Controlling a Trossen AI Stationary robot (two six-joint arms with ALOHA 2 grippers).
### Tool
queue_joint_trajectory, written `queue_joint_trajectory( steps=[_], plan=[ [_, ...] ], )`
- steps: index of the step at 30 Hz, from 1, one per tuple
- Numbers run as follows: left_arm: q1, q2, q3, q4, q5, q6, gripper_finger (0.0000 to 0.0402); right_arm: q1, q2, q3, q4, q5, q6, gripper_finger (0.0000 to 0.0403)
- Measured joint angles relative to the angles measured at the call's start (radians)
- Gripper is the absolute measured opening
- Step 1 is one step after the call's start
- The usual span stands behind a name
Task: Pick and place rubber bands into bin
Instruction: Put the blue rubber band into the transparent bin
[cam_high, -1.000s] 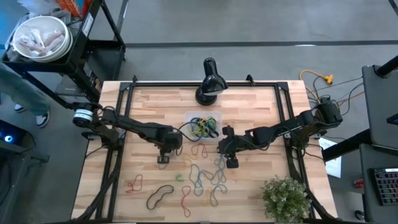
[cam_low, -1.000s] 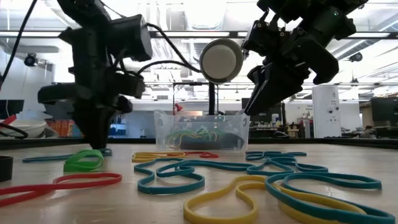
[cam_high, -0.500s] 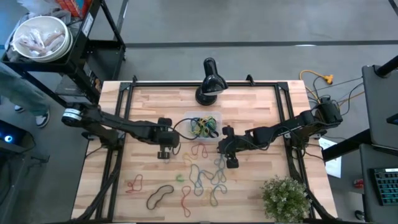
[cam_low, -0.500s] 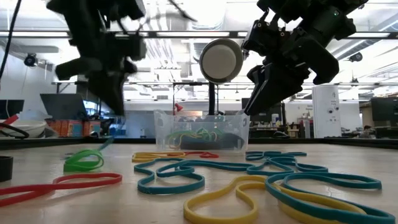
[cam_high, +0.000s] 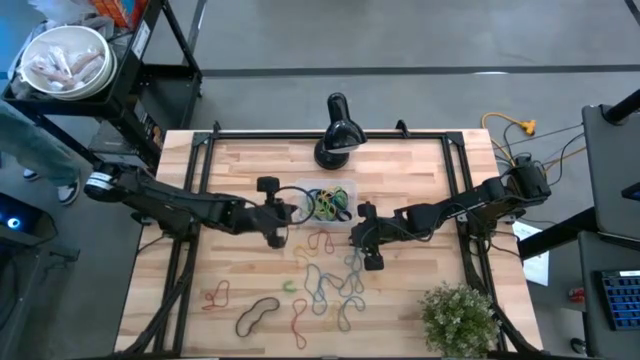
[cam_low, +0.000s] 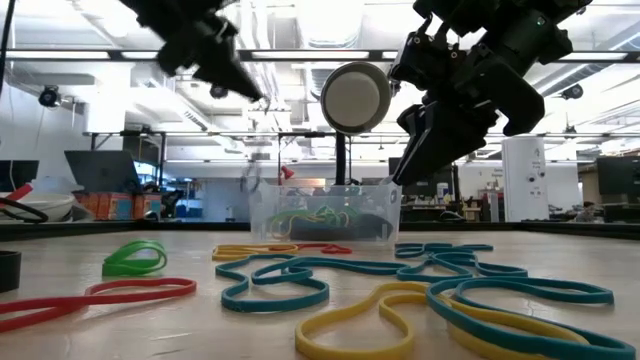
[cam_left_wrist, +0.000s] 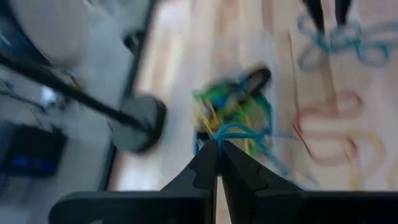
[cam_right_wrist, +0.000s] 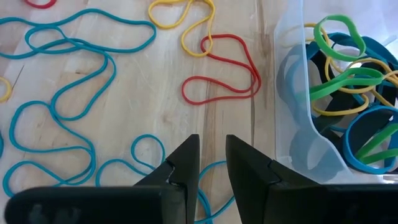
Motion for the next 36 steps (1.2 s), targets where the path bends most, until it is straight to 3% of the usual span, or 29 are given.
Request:
queue_joint_trajectory(
  steps=[5, 12, 32, 36],
  plan=[
    [0.029, 0.003, 0.003, 0.174, -0.005, 0.121, 0.0, 0.0, 0.0, 0.0, 0.0, 0.0, 0.003, 0.0073],
    [0.105, 0.048, 0.001, 0.289, -0.01, 0.164, 0.0, 0.0, 0.0, 0.0, 0.0, 0.0, 0.003, 0.0073],
    [0.231, 0.251, 0.006, 0.301, 0.041, 0.123, 0.0, 0.0, 0.0, -0.001, -0.001, 0.0, 0.003, 0.0073],
    [0.235, 0.256, 0.006, 0.3, 0.061, 0.122, 0.0018, 0.0, 0.0, -0.001, -0.001, 0.0, 0.003, 0.0073]
  ],
)
